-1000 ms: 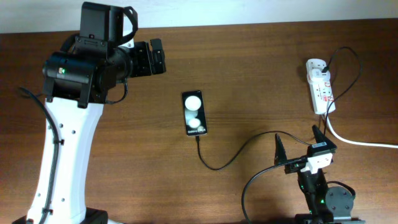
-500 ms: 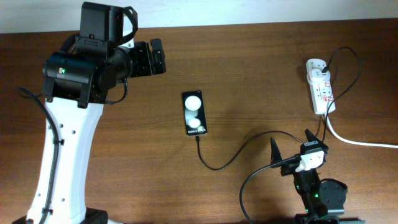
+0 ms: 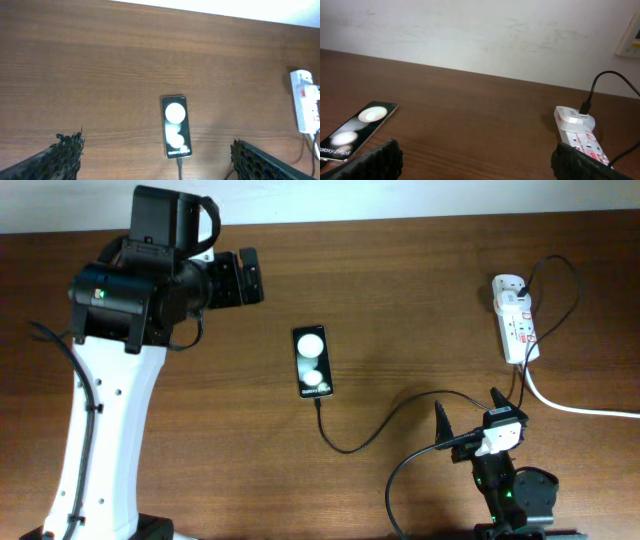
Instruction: Plug charger to phone and switch on socket
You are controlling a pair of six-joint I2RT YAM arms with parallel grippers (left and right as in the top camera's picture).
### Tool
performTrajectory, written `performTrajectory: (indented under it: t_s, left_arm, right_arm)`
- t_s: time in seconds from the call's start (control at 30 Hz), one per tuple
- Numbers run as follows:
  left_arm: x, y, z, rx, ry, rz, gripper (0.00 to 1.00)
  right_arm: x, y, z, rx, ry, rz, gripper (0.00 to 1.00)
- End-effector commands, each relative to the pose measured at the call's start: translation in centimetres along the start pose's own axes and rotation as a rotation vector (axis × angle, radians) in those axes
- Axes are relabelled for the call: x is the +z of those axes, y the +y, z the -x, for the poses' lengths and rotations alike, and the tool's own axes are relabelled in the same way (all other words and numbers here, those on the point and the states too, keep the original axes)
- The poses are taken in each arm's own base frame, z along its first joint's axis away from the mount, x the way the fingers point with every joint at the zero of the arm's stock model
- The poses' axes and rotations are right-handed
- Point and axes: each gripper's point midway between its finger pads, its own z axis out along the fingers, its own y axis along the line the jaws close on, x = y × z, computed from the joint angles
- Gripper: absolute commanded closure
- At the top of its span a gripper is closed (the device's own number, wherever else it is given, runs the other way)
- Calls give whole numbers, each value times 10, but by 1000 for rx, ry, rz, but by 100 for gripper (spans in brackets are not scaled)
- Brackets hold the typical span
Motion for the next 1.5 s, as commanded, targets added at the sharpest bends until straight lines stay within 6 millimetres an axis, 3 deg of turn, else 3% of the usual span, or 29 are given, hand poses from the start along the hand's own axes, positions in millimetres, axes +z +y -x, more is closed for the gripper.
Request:
performTrajectory:
  t_s: [0.0,0.17,0.33,0.6,0.83,0.97,1.3,1.4,1.47]
  left_arm:
    - [-4,9,5,-6,-24,42,1]
    - [-15,21,2,-7,-53,101,1]
    - [1,36,-14,49,-160,91,1]
    - [29,61,-84,138,-327,77,1]
    - [57,104,-169,91,-588,78,1]
    - [69,113,-204,88,-719,54,1]
    - [62,137,-226,47,-714,126,1]
    - [37,138,-211,36,-840,126,1]
    - [38,138,-211,36,-837,128,1]
  right_arm:
    - [0,4,-1,-3,-2,19,1]
    - [0,4,-1,-4,-2,19,1]
    - [0,4,-1,-4,-2,19,1]
    - [0,4,-1,-3,-2,19,1]
    - [0,4,-1,-4,-2,19,1]
    - [0,4,-1,-4,-2,19,1]
    - [0,4,-1,-3,-2,19,1]
    - [0,4,-1,-3,-2,19,1]
    - [0,4,-1,-3,-2,19,1]
